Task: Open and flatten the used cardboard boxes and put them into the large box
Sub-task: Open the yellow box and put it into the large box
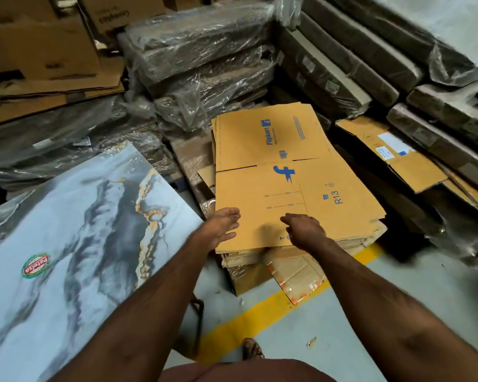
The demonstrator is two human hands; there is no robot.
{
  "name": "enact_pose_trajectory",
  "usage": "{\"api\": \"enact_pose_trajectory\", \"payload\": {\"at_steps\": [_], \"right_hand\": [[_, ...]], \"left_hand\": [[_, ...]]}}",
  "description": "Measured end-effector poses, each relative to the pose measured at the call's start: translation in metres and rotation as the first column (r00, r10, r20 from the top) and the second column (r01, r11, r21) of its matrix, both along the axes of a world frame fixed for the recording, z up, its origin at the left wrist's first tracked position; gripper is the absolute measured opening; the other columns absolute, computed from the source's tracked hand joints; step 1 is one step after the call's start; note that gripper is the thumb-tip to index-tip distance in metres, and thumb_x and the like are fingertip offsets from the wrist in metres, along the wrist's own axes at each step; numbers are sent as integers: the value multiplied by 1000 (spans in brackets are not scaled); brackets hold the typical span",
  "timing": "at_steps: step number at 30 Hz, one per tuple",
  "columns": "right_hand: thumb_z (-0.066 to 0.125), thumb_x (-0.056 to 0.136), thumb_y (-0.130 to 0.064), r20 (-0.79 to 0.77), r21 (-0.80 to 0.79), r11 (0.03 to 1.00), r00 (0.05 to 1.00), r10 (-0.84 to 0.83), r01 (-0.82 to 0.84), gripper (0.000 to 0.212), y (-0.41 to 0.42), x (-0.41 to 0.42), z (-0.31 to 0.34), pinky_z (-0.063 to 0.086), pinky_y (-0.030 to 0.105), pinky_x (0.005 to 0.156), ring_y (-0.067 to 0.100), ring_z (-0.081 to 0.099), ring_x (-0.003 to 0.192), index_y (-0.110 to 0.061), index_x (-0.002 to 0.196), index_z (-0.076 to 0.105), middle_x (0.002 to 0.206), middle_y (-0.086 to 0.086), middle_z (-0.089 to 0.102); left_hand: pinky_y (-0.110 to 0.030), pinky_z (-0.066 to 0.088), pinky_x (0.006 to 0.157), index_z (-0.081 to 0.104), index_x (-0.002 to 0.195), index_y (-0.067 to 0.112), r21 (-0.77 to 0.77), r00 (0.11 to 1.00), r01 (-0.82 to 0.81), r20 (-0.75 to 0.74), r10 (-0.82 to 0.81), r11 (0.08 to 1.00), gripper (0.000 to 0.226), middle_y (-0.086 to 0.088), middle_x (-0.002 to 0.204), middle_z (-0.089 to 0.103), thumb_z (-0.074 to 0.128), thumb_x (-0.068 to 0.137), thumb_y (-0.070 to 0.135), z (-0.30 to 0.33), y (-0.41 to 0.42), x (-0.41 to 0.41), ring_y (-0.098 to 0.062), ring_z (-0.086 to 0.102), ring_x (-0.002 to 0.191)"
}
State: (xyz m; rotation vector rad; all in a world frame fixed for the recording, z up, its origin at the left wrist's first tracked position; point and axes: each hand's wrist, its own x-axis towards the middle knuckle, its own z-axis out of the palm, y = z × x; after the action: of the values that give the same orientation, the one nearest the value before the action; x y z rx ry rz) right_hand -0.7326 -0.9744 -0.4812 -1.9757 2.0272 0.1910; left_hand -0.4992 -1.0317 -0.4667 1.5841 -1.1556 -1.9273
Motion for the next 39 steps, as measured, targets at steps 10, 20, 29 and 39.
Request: {"api": "enact_pose_trajectory", "payload": {"at_steps": [10, 20, 29, 39], "right_hand": [[60, 88, -8, 318, -446, 843, 827, 464, -301, 41, -27, 148, 47, 52, 44, 92, 33, 59, 117, -13, 129, 61, 132, 9, 63], [42, 93, -25, 467, -654, 515, 240, 851, -554, 42, 61, 431, 72, 50, 34, 85, 31, 70, 96, -4, 115, 70, 108, 14, 73], [52, 91, -17, 454, -678, 196, -194, 869, -709, 38, 270, 649, 129, 46, 35, 96, 29, 64, 110, -8, 125, 65, 120, 13, 68], [52, 89, -16, 430, -632, -81, -435, 791, -771, 43, 446, 792, 162, 37, 22, 100, 29, 60, 117, -6, 129, 62, 126, 13, 64]], "left_hand": [[-29, 49, 92, 62, 115, 22, -289, 932, -361, -74, 355, 887, 21, 0, 128, 65, 50, 101, 11, 51, 54, 120, -15, 60, 116], [-29, 47, 92, 64, 111, 16, -432, 539, -769, -40, 841, 472, 23, -3, 121, 69, 46, 102, 6, 125, 263, 334, -15, 65, 105], [-14, 49, 64, 60, 110, 8, -522, 22, -851, -144, 989, -57, 22, -9, 108, 69, 42, 101, -1, 156, 518, 475, -4, 66, 79], [-24, 49, 75, 66, 103, 14, -438, -410, -758, -256, 875, -484, 20, -6, 115, 71, 48, 101, 6, 150, 721, 549, -14, 68, 92]]}}
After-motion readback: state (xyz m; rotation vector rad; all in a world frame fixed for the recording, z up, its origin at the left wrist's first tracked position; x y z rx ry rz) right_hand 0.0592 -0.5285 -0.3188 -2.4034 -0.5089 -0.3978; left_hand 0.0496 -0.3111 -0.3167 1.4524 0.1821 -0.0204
